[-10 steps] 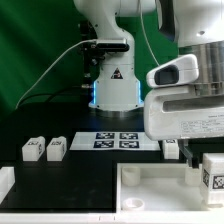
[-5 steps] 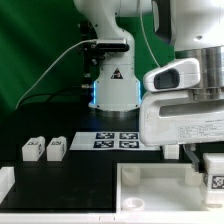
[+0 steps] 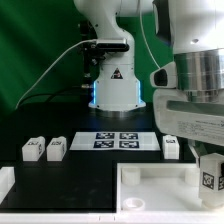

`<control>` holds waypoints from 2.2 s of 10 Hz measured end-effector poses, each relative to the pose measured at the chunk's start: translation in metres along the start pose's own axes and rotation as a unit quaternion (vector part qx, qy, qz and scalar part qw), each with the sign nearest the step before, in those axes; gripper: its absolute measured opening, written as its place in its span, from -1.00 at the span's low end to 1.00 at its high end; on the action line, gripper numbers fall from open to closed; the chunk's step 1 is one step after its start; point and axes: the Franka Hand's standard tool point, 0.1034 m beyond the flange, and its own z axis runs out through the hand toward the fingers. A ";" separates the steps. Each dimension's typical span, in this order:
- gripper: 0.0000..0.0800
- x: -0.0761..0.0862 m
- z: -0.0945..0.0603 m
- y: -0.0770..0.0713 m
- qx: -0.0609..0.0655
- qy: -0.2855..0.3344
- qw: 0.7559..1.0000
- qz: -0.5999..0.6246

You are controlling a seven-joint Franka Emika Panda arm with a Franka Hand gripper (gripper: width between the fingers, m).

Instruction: Assemble one leg

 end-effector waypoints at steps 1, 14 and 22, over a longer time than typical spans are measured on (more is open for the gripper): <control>-0.25 0.001 0.000 0.000 0.008 -0.009 0.997 0.077; 0.62 0.002 0.001 0.000 -0.006 0.009 0.905 -0.426; -0.26 0.003 0.001 0.001 -0.014 0.006 0.962 -0.274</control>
Offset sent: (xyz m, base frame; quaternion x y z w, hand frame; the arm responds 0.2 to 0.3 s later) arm 0.0000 0.0000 0.0000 0.0000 0.0000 0.0000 1.0000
